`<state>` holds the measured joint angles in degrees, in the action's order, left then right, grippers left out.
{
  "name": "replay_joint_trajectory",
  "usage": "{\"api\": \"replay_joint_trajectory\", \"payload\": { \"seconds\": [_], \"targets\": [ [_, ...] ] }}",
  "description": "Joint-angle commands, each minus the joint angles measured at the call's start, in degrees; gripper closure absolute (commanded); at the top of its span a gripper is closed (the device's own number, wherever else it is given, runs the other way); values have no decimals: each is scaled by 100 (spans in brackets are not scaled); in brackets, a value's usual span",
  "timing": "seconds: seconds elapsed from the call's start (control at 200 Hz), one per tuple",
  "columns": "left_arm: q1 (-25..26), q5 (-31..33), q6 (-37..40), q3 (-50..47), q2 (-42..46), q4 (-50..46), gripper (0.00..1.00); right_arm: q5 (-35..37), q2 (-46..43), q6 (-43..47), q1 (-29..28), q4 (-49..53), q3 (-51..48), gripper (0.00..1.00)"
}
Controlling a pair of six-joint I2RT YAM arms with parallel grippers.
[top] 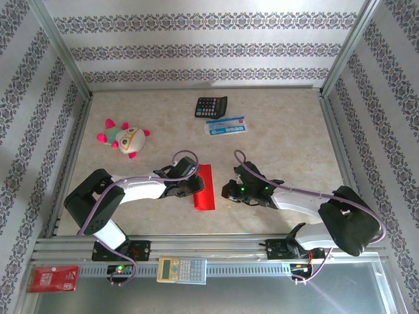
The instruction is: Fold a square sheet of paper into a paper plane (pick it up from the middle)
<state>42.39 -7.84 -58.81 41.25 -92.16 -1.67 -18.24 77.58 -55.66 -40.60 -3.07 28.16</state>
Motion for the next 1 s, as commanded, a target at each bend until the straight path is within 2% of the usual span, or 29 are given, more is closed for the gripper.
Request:
{"api": "replay_joint_trajectory", "payload": {
  "seconds": [0.0, 0.2, 0.52, 0.994],
  "targets": [
    [32, 414, -35, -167, -399, -455, 66, -242, 278, 167, 35, -83, 337, 94],
    [33, 399, -36, -163, -399, -449, 66, -434, 826, 249, -35, -197, 874, 100],
    [35, 415, -51, -182, -395, -434, 66, -621, 1614, 240, -50, -404, 1340, 100],
    [37, 401, -34, -180, -401, -413, 67, -587, 2187, 275, -95, -555, 1429, 100]
  ]
}}
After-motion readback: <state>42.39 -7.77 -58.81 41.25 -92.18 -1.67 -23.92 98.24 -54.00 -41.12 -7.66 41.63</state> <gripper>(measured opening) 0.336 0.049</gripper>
